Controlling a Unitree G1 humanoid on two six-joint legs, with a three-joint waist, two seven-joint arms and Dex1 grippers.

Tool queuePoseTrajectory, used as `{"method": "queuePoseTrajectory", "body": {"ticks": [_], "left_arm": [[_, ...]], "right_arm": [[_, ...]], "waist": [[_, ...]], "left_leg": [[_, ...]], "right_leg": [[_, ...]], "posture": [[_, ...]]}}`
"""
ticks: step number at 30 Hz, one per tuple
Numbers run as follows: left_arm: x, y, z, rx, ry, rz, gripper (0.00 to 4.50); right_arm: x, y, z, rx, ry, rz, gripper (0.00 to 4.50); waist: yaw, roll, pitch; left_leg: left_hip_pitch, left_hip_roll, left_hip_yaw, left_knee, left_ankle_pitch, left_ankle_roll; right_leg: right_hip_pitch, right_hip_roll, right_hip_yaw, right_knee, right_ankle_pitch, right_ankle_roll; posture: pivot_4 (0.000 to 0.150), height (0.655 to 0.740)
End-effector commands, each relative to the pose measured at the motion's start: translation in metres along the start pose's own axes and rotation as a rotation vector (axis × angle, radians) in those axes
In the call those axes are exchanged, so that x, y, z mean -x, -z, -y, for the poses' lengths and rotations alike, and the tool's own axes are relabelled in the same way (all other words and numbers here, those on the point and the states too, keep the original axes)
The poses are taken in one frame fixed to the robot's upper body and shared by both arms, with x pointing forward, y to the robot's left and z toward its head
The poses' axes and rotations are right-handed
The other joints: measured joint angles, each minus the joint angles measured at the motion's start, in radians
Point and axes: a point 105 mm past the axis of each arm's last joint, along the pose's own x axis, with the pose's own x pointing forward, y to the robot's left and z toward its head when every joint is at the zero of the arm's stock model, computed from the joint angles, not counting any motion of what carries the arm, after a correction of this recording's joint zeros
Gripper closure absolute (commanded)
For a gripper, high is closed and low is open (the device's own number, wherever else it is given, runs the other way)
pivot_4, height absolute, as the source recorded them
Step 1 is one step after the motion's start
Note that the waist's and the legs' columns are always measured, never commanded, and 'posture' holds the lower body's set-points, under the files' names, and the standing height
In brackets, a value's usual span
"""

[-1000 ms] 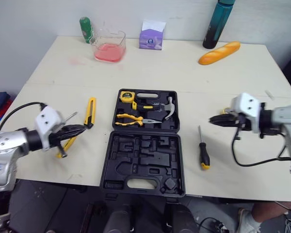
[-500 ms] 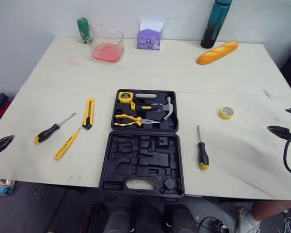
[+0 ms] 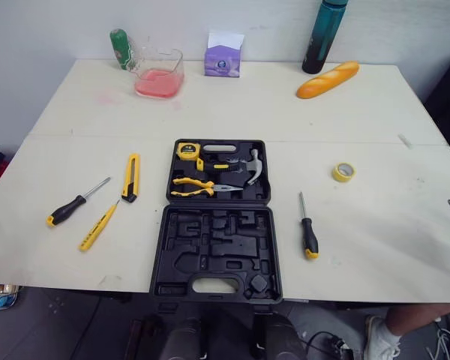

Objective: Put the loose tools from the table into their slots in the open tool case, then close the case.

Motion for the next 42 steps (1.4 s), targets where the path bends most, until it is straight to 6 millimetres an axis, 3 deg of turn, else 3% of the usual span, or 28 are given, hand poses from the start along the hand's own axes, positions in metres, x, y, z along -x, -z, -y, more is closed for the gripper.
{"method": "queuePoseTrajectory", "body": {"ticks": [1,4,10,14,21,25,33,42], "left_arm": [[0.004,-0.011,-0.009,-0.028,-0.009,0.030,0.02],[0.003,-0.011,-0.008,-0.026,0.005,0.036,0.02],[0.001,-0.020,0.008,-0.025,0.133,0.117,0.02],[0.005,-0.021,0.021,-0.025,0.248,0.115,0.02],[0.007,-0.017,0.036,-0.021,0.361,0.065,0.02],[0.001,-0.017,0.054,-0.040,0.450,0.035,0.02],[-0.023,-0.017,0.081,-0.061,0.518,-0.009,0.02],[-0.058,-0.025,0.107,-0.055,0.552,-0.027,0.02]], "right_arm": [[0.003,-0.013,0.006,0.020,0.017,0.044,0.00],[-0.001,-0.019,-0.001,0.010,-0.018,0.071,0.00],[-0.012,-0.054,-0.037,-0.070,-0.216,0.197,0.00],[-0.016,-0.094,-0.058,-0.081,-0.275,0.369,0.00],[-0.015,-0.139,-0.098,-0.095,-0.448,0.571,0.00],[-0.007,-0.172,-0.139,-0.101,-0.620,0.727,0.00],[0.016,-0.198,-0.208,-0.090,-0.899,0.887,0.00],[0.022,-0.200,-0.227,-0.068,-0.985,0.958,0.00]], "waist": [[-0.001,0.000,0.000],[-0.001,0.000,0.000],[0.001,0.000,0.000],[0.001,0.000,0.000],[0.003,-0.001,0.000],[0.003,-0.001,0.000],[0.008,-0.002,-0.001],[0.007,-0.004,-0.001]], "left_leg": [[0.000,0.000,0.001,0.000,0.000,0.000],[0.000,0.001,0.002,0.000,0.000,0.000],[0.000,0.002,0.003,0.001,-0.001,-0.001],[0.000,0.003,0.003,0.001,-0.001,-0.001],[-0.001,0.003,0.003,0.002,-0.002,-0.001],[-0.001,0.003,0.003,0.002,-0.002,-0.001],[-0.002,0.003,0.003,0.003,-0.002,0.000],[-0.003,0.003,0.003,0.004,-0.002,0.000]], "right_leg": [[0.000,0.000,0.000,0.000,0.000,0.000],[-0.001,0.001,0.001,0.001,0.000,0.000],[-0.002,0.002,0.002,0.001,0.000,0.000],[-0.003,0.002,0.002,0.002,0.000,0.000],[-0.004,0.002,0.003,0.002,0.000,0.000],[-0.004,0.003,0.003,0.002,0.000,0.000],[-0.004,0.003,0.003,0.003,0.000,0.000],[-0.004,0.004,0.003,0.003,0.000,0.000]], "posture": [[0.150,0.7400],[0.150,0.7400],[0.150,0.7400],[0.150,0.7400],[0.150,0.7400],[0.150,0.7400],[0.150,0.7400],[0.150,0.7400]]}}
